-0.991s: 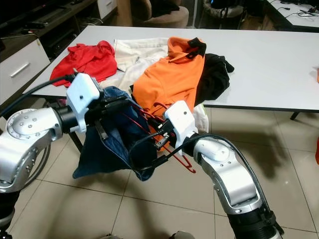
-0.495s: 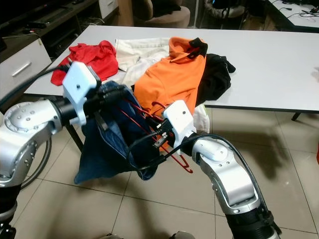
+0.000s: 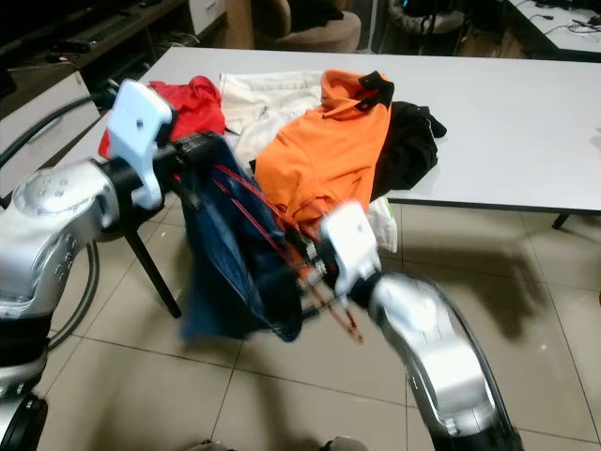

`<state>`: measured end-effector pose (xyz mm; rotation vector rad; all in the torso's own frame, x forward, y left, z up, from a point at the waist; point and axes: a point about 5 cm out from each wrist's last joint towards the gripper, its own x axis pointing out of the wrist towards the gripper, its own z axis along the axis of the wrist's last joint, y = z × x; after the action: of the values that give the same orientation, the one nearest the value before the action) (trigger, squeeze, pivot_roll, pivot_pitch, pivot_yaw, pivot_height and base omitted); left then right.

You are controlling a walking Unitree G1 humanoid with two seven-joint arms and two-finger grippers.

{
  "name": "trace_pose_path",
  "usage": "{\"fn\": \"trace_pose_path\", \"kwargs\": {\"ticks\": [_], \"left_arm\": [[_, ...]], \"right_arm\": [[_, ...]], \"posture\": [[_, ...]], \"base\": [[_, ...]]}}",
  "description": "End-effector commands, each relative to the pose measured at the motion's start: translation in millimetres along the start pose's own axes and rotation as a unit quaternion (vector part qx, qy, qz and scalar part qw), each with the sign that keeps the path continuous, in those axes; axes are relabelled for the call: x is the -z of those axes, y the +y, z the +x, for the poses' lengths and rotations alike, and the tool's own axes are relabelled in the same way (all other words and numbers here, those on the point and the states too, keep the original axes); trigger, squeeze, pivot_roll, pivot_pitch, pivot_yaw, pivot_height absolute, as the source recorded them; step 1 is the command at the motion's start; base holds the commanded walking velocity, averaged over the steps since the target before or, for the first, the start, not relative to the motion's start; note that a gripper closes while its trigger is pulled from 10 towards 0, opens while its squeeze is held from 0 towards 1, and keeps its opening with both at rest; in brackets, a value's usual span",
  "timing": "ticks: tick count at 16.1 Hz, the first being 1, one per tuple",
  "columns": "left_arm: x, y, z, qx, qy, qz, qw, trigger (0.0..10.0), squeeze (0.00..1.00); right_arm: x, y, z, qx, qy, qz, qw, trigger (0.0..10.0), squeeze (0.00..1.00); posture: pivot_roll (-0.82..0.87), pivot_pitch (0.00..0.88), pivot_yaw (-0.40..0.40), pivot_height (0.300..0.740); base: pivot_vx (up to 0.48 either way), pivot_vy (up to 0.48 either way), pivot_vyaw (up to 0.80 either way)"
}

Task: Hang hanger

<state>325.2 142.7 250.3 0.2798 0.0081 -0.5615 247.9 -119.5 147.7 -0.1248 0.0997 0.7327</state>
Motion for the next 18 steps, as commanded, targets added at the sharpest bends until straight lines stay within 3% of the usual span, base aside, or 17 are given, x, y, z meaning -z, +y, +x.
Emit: {"fn": "trace_pose_path", "kwargs": {"ticks": [1,3,5,8,9,10,12,14,15,16,17,18], "left_arm": [[-9,10.5,0.4,-0.031,-0.011,-0.008,0.999,10.0,0.0],[-12,13.0,2.6,-0.035,-0.017,-0.012,0.999,10.0,0.0],[-14,7.5,7.4,-0.019,-0.032,-0.018,0.999,10.0,0.0],[-15,-4.8,9.8,0.012,-0.047,-0.022,0.999,10.0,0.0],[-22,-15.7,7.6,0.053,-0.076,-0.04,0.995,10.0,0.0],[-23,-20.5,5.6,0.069,-0.083,-0.029,0.994,10.0,0.0],[-18,-18.2,4.3,0.057,-0.07,0.004,0.996,10.0,0.0],[-12,-9.2,6.2,0.019,-0.059,0.0,0.998,10.0,0.0],[-10,-6.1,7.2,0.006,-0.056,0.0,0.998,10.0,0.0],[-7,3.8,10.4,-0.038,-0.046,-0.012,0.998,10.0,0.0],[-7,5.8,11.7,-0.044,-0.045,-0.025,0.998,10.0,0.0],[-7,4.4,11.7,-0.036,-0.046,-0.024,0.998,10.0,0.0]], "right_arm": [[-3,1.5,-3.9,0.006,-0.008,-0.011,1.0,10.0,0.0],[10,6.0,-12.7,0.02,0.028,0.022,0.999,10.0,0.0],[21,15.2,-21.4,-0.007,0.072,0.095,0.993,10.0,0.0],[29,7.8,-21.5,0.022,0.099,0.162,0.982,10.0,0.0],[31,3.9,-18.2,0.035,0.092,0.235,0.967,10.0,0.0],[30,1.2,-16.3,0.04,0.083,0.271,0.958,10.0,0.0],[22,1.8,-16.1,0.035,0.059,0.326,0.943,10.0,0.0],[16,6.6,-17.5,0.013,0.046,0.362,0.931,10.0,0.0],[16,7.9,-18.5,0.005,0.054,0.355,0.933,10.0,0.0],[30,7.0,-24.7,0.012,0.163,0.202,0.966,10.0,0.0],[37,-0.2,-29.8,0.026,0.223,0.066,0.972,10.0,0.0],[36,-3.9,-30.0,0.032,0.228,0.034,0.972,10.0,0.0]], "posture": [[-0.15,0.0,0.093,0.74],[-0.16,0.0,0.1,0.74],[-0.17,0.0,0.105,0.74],[-0.17,0.0,0.099,0.74],[-0.17,0.0,0.091,0.74],[-0.17,0.0,0.086,0.74],[-0.17,0.0,0.082,0.74],[-0.16,0.0,0.08,0.74],[-0.17,0.0,0.081,0.74],[-0.17,0.0,0.087,0.74],[-0.17,0.0,0.088,0.74],[-0.17,0.0,0.088,0.74]], "base": [[0.0,0.0,0.0],[0.0,0.0,0.0],[0.0,0.0,0.0],[0.0,0.0,0.0],[0.0,0.0,0.0],[0.0,0.0,0.0],[0.0,0.0,0.0],[0.0,0.0,0.0],[0.0,0.0,0.0],[0.0,0.0,0.0],[0.0,0.0,0.0],[0.0,0.0,0.0]]}}
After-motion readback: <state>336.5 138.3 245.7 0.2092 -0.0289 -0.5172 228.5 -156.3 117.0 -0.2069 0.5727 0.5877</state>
